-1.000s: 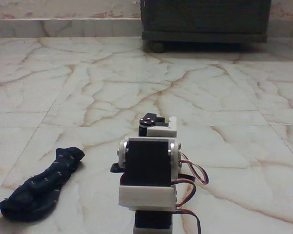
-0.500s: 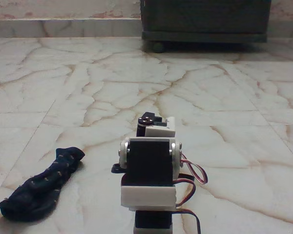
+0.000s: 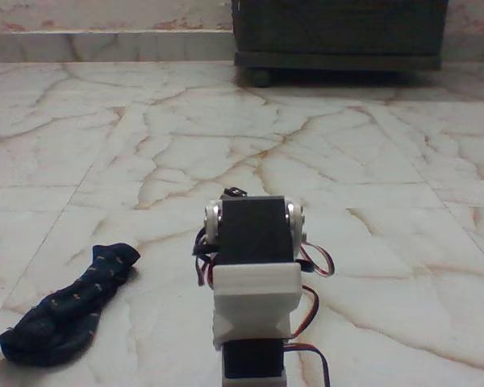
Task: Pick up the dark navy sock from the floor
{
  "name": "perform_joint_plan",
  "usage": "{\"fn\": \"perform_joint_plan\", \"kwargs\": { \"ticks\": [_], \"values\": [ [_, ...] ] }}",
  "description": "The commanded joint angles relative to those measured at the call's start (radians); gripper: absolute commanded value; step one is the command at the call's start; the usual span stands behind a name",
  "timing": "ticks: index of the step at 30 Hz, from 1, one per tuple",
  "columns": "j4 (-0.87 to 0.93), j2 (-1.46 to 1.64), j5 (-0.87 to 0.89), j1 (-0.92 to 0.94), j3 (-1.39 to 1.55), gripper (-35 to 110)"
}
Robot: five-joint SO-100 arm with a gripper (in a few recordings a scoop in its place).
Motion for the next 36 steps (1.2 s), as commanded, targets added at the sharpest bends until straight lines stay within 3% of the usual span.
{"fn": "perform_joint_plan", "kwargs": {
  "ticks": [1, 18, 26, 32, 36],
  "values": [
    [0.031, -0.048, 0.051, -0.023, -0.086, 0],
    [0.578, -0.439, 0.357, -0.184, -0.601, 0],
    [0.923, -0.655, 0.534, -0.252, -0.927, 7],
    [1.083, -0.741, 0.523, -0.308, -1.025, 10],
    [1.094, -0.805, 0.606, -0.383, -1.086, 10]
  ]
}}
